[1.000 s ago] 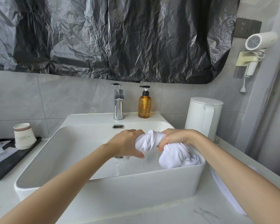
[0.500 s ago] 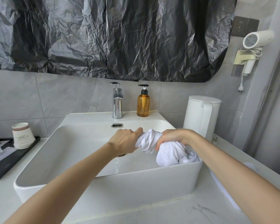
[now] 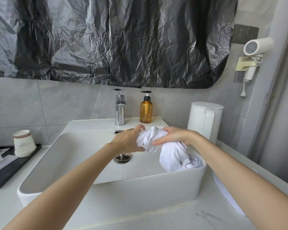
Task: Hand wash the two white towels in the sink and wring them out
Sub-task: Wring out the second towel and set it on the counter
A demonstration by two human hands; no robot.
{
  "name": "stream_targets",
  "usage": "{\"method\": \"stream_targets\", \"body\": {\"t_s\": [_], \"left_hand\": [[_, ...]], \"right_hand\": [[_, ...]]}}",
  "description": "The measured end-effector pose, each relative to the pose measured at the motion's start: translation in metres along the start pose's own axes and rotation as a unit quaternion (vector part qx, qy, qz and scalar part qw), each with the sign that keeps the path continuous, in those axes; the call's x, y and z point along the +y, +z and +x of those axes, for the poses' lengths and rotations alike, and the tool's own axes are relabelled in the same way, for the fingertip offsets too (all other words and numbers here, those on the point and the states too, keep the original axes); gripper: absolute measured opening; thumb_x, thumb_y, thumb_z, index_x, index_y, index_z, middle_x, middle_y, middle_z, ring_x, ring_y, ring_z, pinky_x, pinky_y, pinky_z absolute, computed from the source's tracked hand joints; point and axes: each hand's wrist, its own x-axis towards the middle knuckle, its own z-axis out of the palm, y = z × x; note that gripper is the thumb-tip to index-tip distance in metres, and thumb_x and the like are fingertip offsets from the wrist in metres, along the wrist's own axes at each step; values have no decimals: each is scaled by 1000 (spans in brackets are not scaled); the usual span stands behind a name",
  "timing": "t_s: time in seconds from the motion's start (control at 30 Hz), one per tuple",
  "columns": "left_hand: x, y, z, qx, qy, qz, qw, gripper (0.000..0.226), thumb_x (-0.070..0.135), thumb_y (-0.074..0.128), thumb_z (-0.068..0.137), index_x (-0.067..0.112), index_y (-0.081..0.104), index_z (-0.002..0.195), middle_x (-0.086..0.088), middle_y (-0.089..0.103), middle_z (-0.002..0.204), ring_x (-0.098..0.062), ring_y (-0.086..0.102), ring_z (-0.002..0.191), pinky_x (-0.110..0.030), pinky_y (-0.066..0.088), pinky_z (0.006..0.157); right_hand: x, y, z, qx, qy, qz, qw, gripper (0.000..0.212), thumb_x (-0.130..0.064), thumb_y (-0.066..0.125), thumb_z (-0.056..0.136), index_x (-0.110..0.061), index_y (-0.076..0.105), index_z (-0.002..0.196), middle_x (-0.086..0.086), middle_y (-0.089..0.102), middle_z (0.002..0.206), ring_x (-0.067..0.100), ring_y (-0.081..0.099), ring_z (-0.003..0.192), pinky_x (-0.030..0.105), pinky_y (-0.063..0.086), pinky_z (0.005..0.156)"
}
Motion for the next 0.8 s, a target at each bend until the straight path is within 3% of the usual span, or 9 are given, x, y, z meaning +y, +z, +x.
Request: {"method": "stream_targets", "body": {"t_s": [0.1, 0.2, 0.3, 0.4, 0.5, 0.6, 0.67, 0.8], "left_hand": [[6, -20, 8, 74, -8, -155, 985, 72, 36, 81, 73, 28, 43, 133, 9, 55, 101, -20, 56, 94, -35, 50, 79], [21, -46, 24, 119, 21, -227, 966, 51, 18, 78, 79, 22, 56, 125, 7, 62, 94, -21, 59, 89, -33, 47, 79], [47, -71, 40, 132, 22, -269, 954, 25, 15, 66, 87, 19, 67, 112, 4, 71, 88, -22, 66, 82, -34, 54, 79], [91, -103, 46, 153, 30, -406, 900, 20, 22, 58, 96, 16, 68, 113, -3, 74, 96, -24, 71, 88, -38, 60, 78], [139, -129, 47, 139, 55, -507, 849, 23, 29, 55, 99, 11, 65, 111, -12, 73, 97, -27, 73, 87, -35, 61, 76], [182, -137, 49, 87, 81, -542, 832, 27, 32, 50, 101, 8, 57, 113, -14, 72, 101, -26, 74, 86, -36, 60, 80], [205, -130, 50, 51, 82, -548, 831, 28, 32, 45, 103, 7, 52, 112, -15, 68, 97, -24, 72, 84, -34, 59, 81], [232, -96, 52, 16, 66, -517, 853, 22, 37, 42, 102, 17, 49, 98, -5, 62, 90, -18, 65, 78, -35, 53, 78]], "right_hand": [[-15, -15, -11, 121, -72, 4, 990, 55, -55, 69, 81, -22, 51, 120, -5, 58, 115, 9, 57, 100, 20, 43, 72], [-28, -38, -24, 217, -126, 17, 968, 44, -57, 60, 87, -23, 56, 115, -6, 59, 112, 16, 57, 108, 28, 43, 81], [-38, -64, -50, 294, -170, 29, 940, 36, -55, 55, 89, -21, 59, 101, -8, 60, 97, 12, 57, 95, 33, 42, 81], [-46, -92, -82, 377, -191, 29, 906, 37, -52, 50, 90, -16, 55, 88, -3, 59, 83, 13, 57, 81, 37, 41, 74], [-48, -116, -121, 440, -190, 26, 877, 35, -54, 44, 89, -24, 61, 92, -2, 67, 93, 19, 62, 94, 42, 47, 85], [-39, -132, -158, 479, -176, 19, 860, 36, -46, 41, 97, -18, 62, 104, 3, 68, 101, 18, 61, 94, 34, 45, 80], [-22, -137, -175, 494, -129, -12, 860, 37, -49, 36, 99, -23, 63, 104, -1, 67, 100, 18, 60, 92, 33, 43, 77], [30, -139, -188, 462, -31, -50, 885, 45, -55, 30, 98, -26, 64, 104, -1, 66, 107, 23, 60, 99, 37, 46, 92]]}}
